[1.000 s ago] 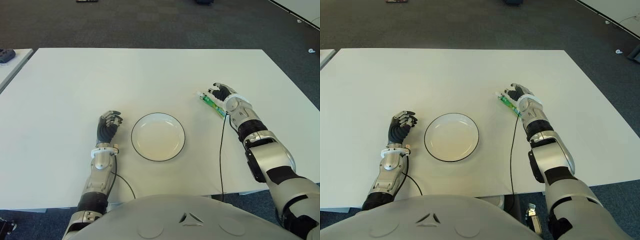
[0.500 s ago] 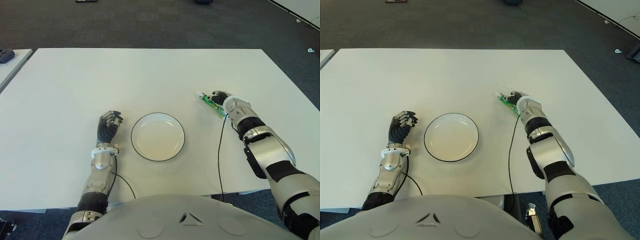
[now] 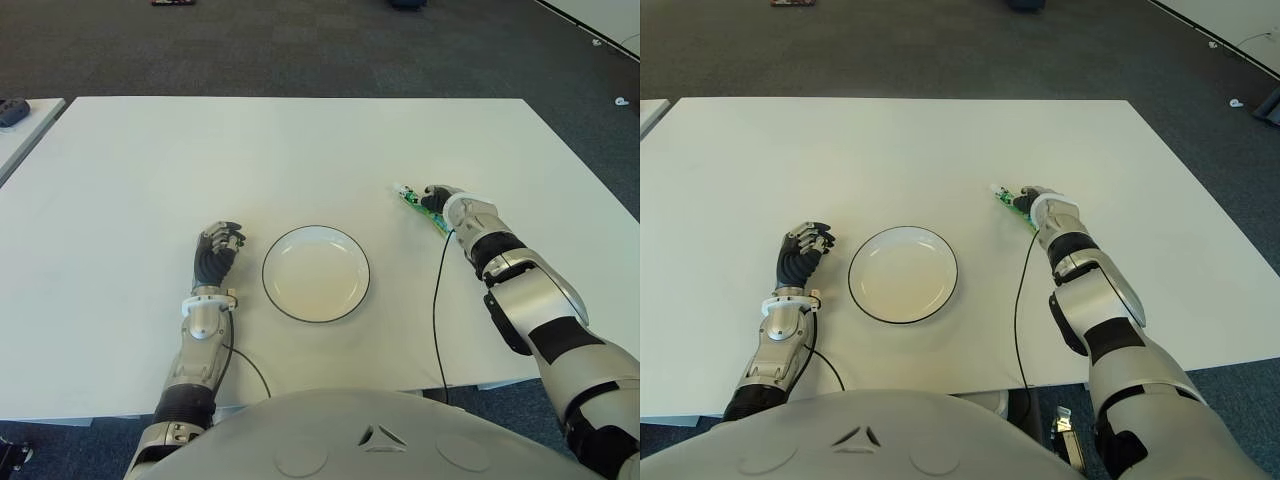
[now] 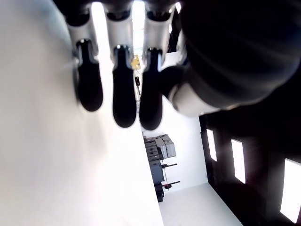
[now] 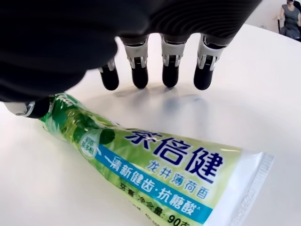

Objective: Put the toothpaste on the table into the plate.

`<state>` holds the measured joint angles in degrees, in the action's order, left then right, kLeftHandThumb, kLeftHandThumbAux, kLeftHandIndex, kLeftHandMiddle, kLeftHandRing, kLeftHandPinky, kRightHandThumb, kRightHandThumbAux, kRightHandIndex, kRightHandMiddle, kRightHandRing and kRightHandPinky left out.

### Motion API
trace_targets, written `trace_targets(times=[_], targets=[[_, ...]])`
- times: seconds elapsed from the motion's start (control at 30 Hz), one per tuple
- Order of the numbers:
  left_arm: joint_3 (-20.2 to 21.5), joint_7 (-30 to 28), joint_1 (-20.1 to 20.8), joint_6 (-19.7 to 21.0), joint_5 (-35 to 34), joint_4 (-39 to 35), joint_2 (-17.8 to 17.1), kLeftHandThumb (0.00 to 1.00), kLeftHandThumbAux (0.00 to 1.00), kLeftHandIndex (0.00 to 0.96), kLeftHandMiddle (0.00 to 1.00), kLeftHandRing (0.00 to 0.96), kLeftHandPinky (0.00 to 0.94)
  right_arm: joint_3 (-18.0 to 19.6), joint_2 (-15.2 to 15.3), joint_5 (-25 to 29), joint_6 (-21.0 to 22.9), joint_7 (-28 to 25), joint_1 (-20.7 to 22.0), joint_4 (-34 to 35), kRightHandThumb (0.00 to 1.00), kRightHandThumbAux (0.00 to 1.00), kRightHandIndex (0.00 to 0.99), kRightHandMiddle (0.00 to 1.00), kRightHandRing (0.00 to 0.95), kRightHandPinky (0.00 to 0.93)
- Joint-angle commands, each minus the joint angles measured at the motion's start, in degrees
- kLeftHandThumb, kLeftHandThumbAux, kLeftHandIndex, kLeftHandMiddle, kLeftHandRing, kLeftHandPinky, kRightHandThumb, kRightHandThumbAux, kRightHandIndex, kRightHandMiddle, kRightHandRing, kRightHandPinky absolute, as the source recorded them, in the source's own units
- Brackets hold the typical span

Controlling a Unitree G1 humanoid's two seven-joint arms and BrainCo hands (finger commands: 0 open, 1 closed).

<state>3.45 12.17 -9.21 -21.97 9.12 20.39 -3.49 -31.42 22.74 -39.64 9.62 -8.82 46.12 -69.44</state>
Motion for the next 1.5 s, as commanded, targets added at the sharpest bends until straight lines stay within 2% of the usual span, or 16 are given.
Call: trace_targets(times=[0.03, 0.6, 0.8, 0.87, 1.13, 1.33, 1.37, 1.5], targets=[[-0.13, -0.28, 0.02, 1.2, 0.09, 0.24, -0.21, 0.705, 0.715, 0.429, 0.52, 0.531, 0.498, -1.48, -1.21, -0.89, 1.12, -1.88, -1.72, -0.86, 0.499, 0.129, 0.0, 0.0, 0.0, 0.0], [-0.21, -0.26, 0.3, 0.4, 0.02, 0.51, -0.44, 0.706, 0.715, 0.429, 0.53, 0.539, 0.504, -3.48, -1.99, -1.86, 3.95, -0.32, -8.14, 5.47, 0.514, 0.139, 0.0, 0.0, 0.0, 0.0], [-0.29, -0.19, 0.03, 0.61, 0.35, 0.26, -0.56, 0.706, 0.715, 0.429, 0.53, 0.537, 0.502, -3.34, -3.52, -2.08, 5.92, 2.32, -10.12, 6.32, 0.531, 0.156, 0.0, 0.0, 0.0, 0.0], [-0.32, -0.15, -0.11, 0.5, 0.44, 0.16, -0.59, 0.706, 0.715, 0.429, 0.53, 0.536, 0.503, -3.27, -4.36, -2.29, 6.99, 4.15, -10.53, 6.21, 0.54, 0.189, 0.0, 0.0, 0.0, 0.0], [-0.26, -0.11, -0.7, 0.27, 0.34, -0.44, -0.51, 0.705, 0.716, 0.428, 0.535, 0.539, 0.515, -0.57, -9.57, -1.38, 12.18, 18.51, -11.66, 3.26, 0.578, 0.26, 0.0, 0.0, 0.0, 0.0], [-0.13, -0.29, -0.86, 0.1, -0.12, -0.44, -0.44, 0.706, 0.715, 0.429, 0.536, 0.54, 0.508, 1.7, -11.49, 0.06, 10.84, 25.58, -12.39, 1.19, 0.547, 0.384, 0.005, 0.0, 0.0, 0.013], [-0.09, -0.33, -0.85, 0.1, -0.21, -0.4, -0.42, 0.706, 0.715, 0.429, 0.535, 0.539, 0.505, 1.99, -11.75, 0.25, 10.32, 26.7, -12.61, 0.93, 0.535, 0.434, 0.026, 0.013, 0.004, 0.048], [0.02, -0.47, -0.97, 0.22, -0.51, -0.5, -0.42, 0.707, 0.714, 0.429, 0.533, 0.536, 0.504, 2.75, -12.62, 0.64, 9.39, 30.31, -13.11, 0.1, 0.523, 0.515, 0.07, 0.045, 0.028, 0.109]])
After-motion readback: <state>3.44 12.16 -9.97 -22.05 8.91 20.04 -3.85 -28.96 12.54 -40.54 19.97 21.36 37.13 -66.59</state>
